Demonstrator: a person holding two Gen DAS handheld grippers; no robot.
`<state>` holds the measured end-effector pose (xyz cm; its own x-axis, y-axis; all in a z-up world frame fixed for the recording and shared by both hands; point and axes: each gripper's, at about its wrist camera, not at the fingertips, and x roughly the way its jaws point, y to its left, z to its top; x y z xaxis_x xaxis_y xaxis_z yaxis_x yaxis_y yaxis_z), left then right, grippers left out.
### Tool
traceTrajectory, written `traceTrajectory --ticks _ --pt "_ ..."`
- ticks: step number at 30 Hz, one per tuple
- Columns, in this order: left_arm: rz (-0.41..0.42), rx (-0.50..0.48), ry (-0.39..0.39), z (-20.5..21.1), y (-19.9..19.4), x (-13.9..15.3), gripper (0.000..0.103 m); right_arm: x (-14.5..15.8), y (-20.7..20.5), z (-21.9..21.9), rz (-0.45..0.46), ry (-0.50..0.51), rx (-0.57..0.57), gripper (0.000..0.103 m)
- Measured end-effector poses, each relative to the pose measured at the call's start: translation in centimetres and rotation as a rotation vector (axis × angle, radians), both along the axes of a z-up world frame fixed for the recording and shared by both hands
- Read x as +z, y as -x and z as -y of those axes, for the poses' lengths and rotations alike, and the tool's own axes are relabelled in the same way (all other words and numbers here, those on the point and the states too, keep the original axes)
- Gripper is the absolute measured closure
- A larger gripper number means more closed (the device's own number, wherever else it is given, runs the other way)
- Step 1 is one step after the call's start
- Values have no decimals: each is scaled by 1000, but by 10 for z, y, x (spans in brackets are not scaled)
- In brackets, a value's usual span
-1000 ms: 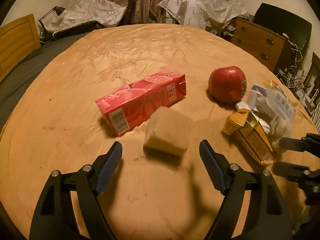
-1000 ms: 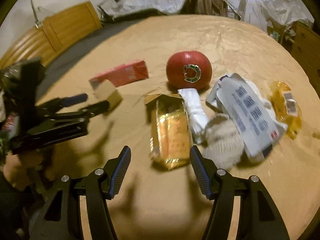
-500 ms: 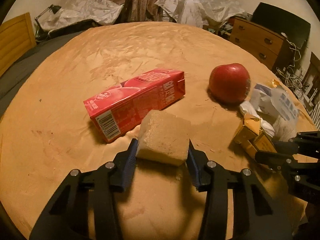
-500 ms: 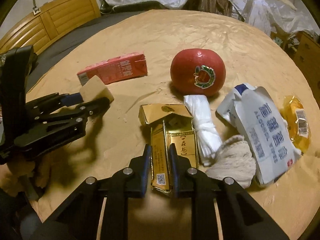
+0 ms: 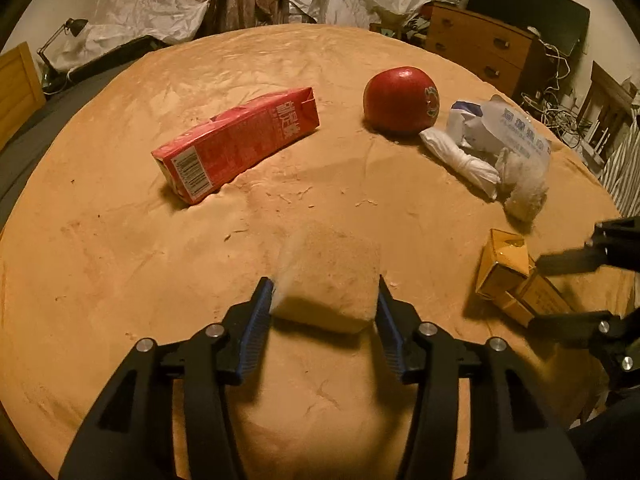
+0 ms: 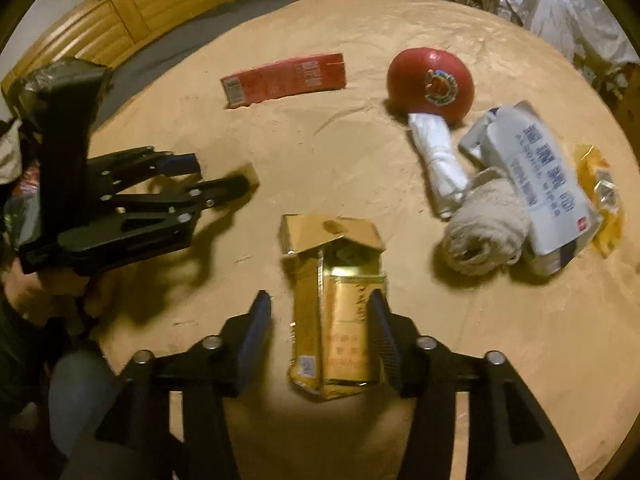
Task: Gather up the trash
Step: 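Grasp the sponge block with left tool while right tool grasps gold cigarette box, then carry the sponge and cigarette box with both tools over the bucket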
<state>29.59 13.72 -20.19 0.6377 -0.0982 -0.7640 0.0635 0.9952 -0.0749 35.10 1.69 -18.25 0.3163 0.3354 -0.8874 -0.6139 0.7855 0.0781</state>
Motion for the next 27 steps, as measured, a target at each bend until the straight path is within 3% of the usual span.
traceTrajectory --ticks 6,10,12,14,18,27 --pt "5 -2 -11 6 0 -1 48 8 -10 9 -14 -26 -7 38" --pt "7 -4 -27 11 -1 -3 44 -7 -23 2 -65 -5 -10 37" --pt "7 -3 -33 13 -3 -4 44 -15 -28 2 -76 1 -23 38" --pt "7 2 -31 12 -3 -3 44 -18 -28 2 -59 -3 -40 52" --pt "19 35 -36 11 -2 -2 57 -18 -20 2 -12 -3 -53 55" --pt "97 84 -17 26 30 21 60 -1 17 33 95 -148 -167 57"
